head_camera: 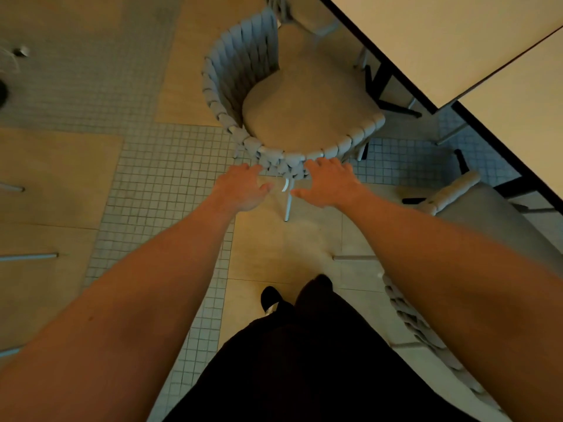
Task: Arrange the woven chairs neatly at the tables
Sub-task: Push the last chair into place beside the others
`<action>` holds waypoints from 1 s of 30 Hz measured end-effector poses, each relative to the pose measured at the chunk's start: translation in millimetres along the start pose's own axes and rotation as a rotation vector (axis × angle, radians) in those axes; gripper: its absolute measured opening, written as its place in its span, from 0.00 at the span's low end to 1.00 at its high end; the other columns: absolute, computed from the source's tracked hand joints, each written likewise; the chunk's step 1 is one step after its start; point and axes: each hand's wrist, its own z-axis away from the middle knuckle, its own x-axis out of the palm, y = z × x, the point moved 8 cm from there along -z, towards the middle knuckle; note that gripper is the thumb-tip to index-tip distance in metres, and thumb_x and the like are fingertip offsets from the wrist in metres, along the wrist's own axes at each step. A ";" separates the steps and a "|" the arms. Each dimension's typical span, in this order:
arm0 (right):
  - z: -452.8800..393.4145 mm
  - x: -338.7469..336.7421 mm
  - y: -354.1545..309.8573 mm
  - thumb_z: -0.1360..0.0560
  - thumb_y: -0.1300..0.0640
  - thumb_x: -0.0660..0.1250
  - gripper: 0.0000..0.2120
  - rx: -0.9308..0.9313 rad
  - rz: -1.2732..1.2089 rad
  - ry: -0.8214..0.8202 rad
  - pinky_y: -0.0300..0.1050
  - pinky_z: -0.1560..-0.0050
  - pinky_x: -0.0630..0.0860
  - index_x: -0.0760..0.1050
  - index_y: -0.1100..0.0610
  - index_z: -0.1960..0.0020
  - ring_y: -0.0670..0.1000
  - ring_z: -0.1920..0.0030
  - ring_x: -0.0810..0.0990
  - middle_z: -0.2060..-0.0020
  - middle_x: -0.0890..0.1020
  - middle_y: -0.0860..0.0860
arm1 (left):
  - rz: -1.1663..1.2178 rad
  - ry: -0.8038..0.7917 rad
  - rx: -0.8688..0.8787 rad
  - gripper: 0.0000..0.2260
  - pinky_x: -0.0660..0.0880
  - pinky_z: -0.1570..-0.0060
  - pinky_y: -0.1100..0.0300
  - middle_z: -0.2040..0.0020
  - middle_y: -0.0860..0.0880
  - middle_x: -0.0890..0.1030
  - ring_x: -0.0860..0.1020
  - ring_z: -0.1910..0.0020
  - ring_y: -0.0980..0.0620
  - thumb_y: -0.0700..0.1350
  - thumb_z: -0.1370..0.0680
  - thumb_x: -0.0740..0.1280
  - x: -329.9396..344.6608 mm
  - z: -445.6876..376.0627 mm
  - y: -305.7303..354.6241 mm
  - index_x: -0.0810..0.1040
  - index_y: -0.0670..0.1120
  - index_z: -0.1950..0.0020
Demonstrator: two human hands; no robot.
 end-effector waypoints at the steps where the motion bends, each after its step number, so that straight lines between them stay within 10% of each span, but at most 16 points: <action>1: -8.2 -2.5 -1.0 0.22 0.30 0.60 0.39 0.001 0.007 -0.002 0.64 0.26 0.61 0.60 0.53 0.21 0.61 0.23 0.62 0.24 0.67 0.57 | 0.000 -0.004 -0.002 0.30 0.70 0.36 0.41 0.27 0.44 0.70 0.67 0.28 0.41 0.65 0.20 0.57 -2.6 -7.1 -4.1 0.63 0.50 0.22; 30: -223.7 -29.7 -7.2 0.24 0.27 0.57 0.39 0.200 -0.174 -0.158 0.63 0.29 0.63 0.63 0.52 0.23 0.61 0.26 0.65 0.26 0.69 0.56 | -0.230 -0.176 0.231 0.35 0.68 0.33 0.42 0.28 0.44 0.71 0.68 0.29 0.40 0.70 0.23 0.56 -75.1 -258.4 -72.9 0.64 0.50 0.23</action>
